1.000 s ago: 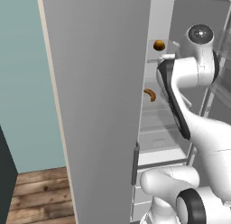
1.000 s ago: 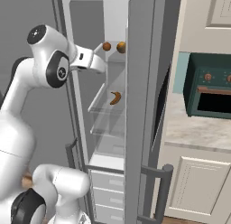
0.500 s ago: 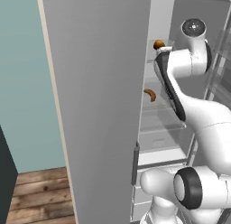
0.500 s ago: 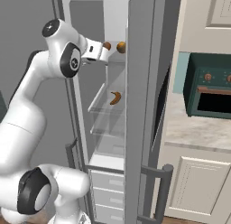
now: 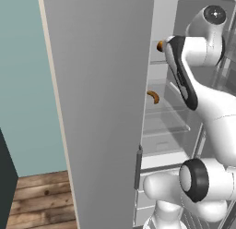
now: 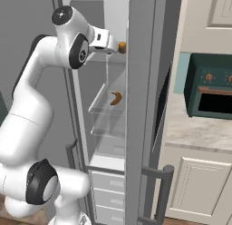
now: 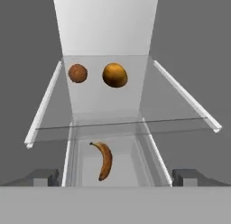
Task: Pick up the banana and mango from the fridge and place one fruit on each plate on the dining counter.
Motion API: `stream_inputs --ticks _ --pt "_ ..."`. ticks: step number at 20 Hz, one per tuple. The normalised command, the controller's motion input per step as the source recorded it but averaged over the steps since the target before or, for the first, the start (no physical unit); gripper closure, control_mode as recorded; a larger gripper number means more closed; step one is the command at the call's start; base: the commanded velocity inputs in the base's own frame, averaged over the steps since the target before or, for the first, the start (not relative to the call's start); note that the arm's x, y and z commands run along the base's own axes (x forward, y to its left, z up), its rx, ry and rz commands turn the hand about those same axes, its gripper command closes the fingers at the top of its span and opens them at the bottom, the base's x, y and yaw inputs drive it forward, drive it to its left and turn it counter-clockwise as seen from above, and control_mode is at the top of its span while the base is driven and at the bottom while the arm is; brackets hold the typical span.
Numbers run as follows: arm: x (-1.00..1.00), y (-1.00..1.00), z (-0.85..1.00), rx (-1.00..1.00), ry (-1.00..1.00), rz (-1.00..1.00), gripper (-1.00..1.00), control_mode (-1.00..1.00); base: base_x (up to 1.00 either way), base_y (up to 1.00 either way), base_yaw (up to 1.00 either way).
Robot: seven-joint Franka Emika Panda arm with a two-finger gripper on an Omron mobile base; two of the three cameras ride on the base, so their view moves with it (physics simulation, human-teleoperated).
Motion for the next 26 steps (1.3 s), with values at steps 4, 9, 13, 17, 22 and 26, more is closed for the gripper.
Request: stream_inputs --ticks 4,9,13,17,22,26 --pt "0.59 0.00 0.00 0.00 0.05 0.30 -1.00 -1.00 0.00 0.00 0.00" --pt "0.13 0.00 0.00 0.00 -0.04 0.14 -1.00 -1.00 0.00 0.00 0.00" --pt "0.44 0.00 0.00 0.00 0.00 0.00 -1.00 -1.00 0.00 0.00 0.00" --pt "0.63 0.00 -0.06 0.00 0.00 0.00 -1.00 -1.00 0.00 0.00 0.00" --pt "0.53 0.00 -0.01 0.00 0.00 0.00 -1.00 -1.00 0.00 0.00 0.00" --pt "0.45 -0.21 -0.04 0.00 0.00 0.00 -1.00 -1.00 0.00 0.00 0.00"
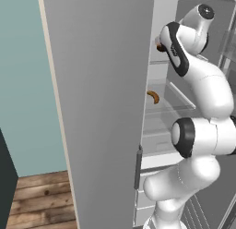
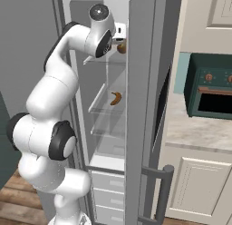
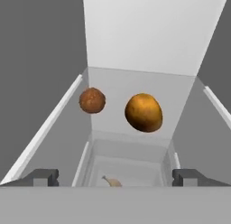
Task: Pick up the banana and mango from the fridge and place one fruit on each plate on the dining counter.
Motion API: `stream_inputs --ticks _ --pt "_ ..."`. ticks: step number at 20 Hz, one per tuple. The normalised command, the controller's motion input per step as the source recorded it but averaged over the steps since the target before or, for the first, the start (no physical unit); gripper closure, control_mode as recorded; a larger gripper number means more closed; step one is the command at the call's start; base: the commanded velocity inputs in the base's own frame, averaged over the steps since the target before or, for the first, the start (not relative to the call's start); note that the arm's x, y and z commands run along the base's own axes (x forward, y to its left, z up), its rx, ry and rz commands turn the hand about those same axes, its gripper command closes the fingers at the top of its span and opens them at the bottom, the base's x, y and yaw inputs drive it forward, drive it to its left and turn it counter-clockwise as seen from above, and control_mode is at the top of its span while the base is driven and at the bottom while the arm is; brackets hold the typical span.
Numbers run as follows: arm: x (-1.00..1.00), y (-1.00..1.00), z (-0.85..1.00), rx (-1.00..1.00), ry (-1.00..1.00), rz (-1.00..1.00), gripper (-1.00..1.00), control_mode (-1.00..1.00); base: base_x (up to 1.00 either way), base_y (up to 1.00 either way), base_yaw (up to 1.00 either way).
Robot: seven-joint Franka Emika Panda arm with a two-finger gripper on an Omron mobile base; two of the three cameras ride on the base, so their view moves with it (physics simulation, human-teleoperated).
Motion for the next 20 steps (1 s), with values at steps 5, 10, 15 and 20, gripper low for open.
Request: stream_inputs --ticks 5,10,15,20 --pt "0.49 -0.28 -0.38 0.00 0.02 0.00 -1.00 -1.00 0.00 0.00 0.00" --pt "0.54 -0.08 -0.09 0.00 0.00 0.00 -1.00 -1.00 0.00 0.00 0.00" --pt "0.53 -0.03 0.00 0.00 0.02 0.00 -1.00 -1.00 0.00 0.00 0.00" --pt "0.27 -0.01 0.05 0.00 0.07 -0.01 -1.00 -1.00 0.00 0.00 0.00"
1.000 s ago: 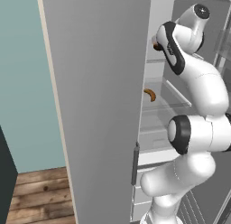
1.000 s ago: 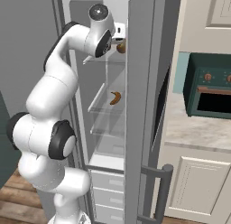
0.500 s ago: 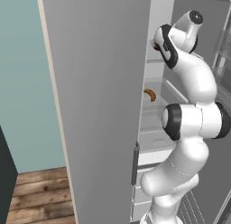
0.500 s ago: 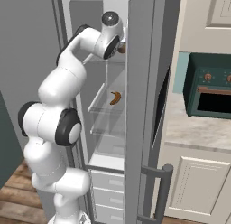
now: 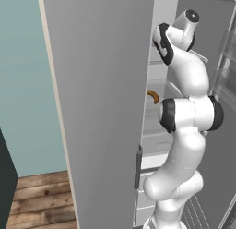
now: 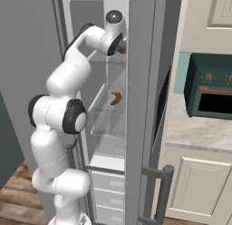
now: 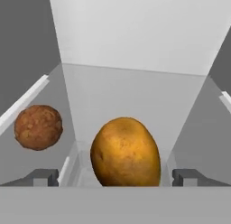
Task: Pick up the banana and mango from the fridge and place one fruit on each plate on the dining counter.
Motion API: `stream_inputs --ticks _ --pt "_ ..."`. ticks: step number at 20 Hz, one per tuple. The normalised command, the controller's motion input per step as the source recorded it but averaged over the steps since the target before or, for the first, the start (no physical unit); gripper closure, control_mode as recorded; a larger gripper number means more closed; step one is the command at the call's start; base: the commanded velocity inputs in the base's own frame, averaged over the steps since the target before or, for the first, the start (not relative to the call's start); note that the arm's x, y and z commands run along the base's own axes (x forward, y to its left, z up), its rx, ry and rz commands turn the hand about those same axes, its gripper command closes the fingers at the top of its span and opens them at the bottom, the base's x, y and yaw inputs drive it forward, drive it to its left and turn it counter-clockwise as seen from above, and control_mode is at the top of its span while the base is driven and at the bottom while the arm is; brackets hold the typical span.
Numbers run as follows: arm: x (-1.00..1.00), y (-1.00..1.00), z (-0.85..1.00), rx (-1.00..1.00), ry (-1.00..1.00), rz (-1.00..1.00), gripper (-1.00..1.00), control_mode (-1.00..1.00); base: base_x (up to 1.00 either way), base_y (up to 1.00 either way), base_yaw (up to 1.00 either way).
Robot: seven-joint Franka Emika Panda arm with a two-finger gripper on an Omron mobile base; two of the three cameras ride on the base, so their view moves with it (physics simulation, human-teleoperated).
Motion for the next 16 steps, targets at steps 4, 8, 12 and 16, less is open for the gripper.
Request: stream_inputs --ticks 4,8,12,16 --pt "0.11 -0.01 0.01 0.00 0.09 0.00 -1.00 -1.00 0.00 0.00 0.00" --pt "0.00 0.00 -0.09 0.00 0.01 0.00 -1.00 -1.00 0.00 0.00 0.00" --pt "0.01 0.00 -0.32 0.00 0.00 0.00 -1.00 -1.00 0.00 0.00 0.00" --pt "0.23 0.00 -0.52 0.00 0.00 0.00 -1.00 -1.00 0.00 0.00 0.00"
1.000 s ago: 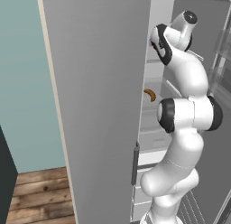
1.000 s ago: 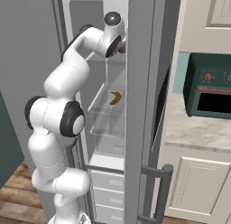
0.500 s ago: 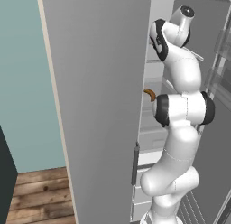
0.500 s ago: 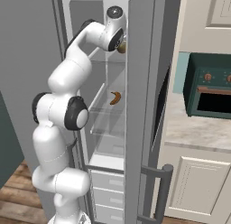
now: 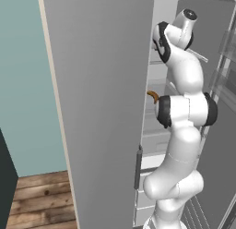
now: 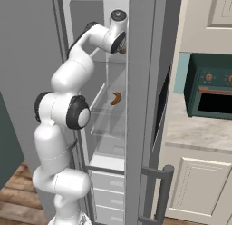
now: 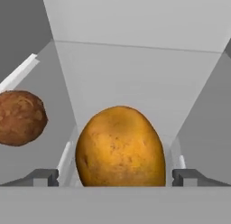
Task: Pick up the banana and mango from the fridge and place one fruit on each plate on the dining counter.
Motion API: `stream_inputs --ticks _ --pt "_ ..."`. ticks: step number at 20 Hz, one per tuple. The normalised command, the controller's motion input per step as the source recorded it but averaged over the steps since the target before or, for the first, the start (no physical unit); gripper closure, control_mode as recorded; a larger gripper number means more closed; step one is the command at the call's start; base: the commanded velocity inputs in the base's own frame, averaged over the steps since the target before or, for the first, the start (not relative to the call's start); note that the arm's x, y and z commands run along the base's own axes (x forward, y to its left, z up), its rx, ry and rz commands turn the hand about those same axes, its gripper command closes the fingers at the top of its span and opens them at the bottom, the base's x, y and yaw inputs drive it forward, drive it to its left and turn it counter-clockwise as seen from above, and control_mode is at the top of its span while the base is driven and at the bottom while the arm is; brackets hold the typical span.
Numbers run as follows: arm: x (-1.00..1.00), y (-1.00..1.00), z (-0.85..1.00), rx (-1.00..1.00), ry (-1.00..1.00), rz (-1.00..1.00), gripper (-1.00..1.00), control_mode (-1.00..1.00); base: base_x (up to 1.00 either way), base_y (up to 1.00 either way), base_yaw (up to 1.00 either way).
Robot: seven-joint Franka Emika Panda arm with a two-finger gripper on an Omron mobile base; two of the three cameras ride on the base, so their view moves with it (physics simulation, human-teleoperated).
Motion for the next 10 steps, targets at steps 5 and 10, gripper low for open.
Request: stream_inputs --ticks 5,10 --pt "0.27 0.00 -0.41 0.00 0.00 0.00 -1.00 -1.00 0.00 0.00 0.00" --pt "0.35 0.00 -0.07 0.00 0.00 0.00 -1.00 -1.00 0.00 0.00 0.00"
